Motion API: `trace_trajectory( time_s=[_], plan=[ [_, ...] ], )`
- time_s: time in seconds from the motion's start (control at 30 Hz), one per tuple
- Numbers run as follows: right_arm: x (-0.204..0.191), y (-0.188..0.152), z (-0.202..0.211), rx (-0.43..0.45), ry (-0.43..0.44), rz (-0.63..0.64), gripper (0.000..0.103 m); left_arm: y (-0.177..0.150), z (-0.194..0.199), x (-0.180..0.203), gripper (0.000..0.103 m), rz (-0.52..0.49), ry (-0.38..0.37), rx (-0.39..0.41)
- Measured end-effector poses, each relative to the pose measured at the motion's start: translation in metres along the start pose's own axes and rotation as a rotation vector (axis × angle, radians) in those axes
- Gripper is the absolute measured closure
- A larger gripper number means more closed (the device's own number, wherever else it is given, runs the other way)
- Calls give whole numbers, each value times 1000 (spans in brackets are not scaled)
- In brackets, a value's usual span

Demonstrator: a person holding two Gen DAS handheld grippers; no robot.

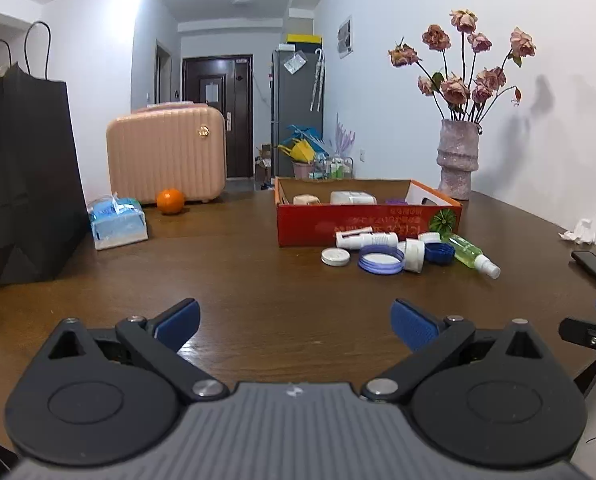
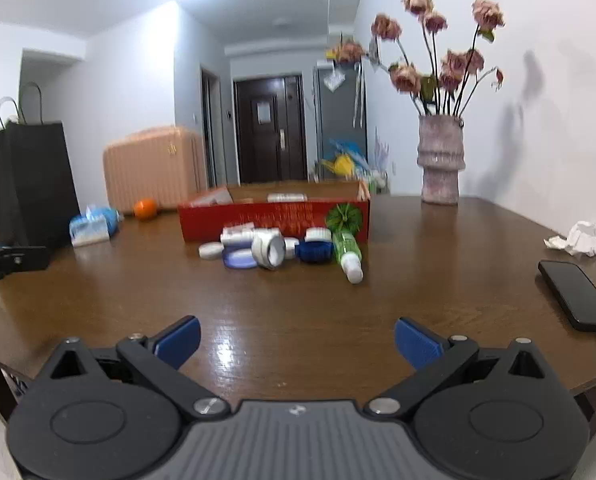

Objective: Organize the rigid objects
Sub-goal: 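Withdraw both tools from the box back over the table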

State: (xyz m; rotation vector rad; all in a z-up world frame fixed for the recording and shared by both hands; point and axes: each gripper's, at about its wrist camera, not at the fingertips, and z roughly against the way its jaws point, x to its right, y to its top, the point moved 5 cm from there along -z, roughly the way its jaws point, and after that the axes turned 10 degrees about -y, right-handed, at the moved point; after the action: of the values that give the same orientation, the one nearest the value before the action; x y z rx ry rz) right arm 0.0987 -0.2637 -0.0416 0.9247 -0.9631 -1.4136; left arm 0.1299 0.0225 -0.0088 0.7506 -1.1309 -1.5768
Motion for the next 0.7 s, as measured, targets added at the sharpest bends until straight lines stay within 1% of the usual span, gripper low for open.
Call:
trace_trajectory(
  time_s=[0.13,0.27,0.33,0.4,0.47,0.57,0.67,0.7],
  plan=[
    [-2,-4,-12,-54,41,1,0,-5,-11,4,0,-16,8,-32],
    [-7,-10,-21,-90,63,6,0,-12,-23,2,0,11,-31,-67],
    [-10,-9,-29,-112,90,16,0,-13,-32,1,0,12,-42,-81],
    [-14,-4,-38,-115,104,23,0,-13,-43,-2,0,15,-40,-96],
    [-17,6,-47,-94,139,13,0,-12,-56,-5,0,19,-36,-116],
    [-24,27,-71,-94,191,-11,0,1,-83,-8,0,8,-60,-123],
    [-37,51,-105,-93,210,17,11,21,-116,-13,1,-5,-85,-100],
    [-43,58,-118,-89,204,29,17,26,-128,-14,2,-11,-93,-97]
  ],
)
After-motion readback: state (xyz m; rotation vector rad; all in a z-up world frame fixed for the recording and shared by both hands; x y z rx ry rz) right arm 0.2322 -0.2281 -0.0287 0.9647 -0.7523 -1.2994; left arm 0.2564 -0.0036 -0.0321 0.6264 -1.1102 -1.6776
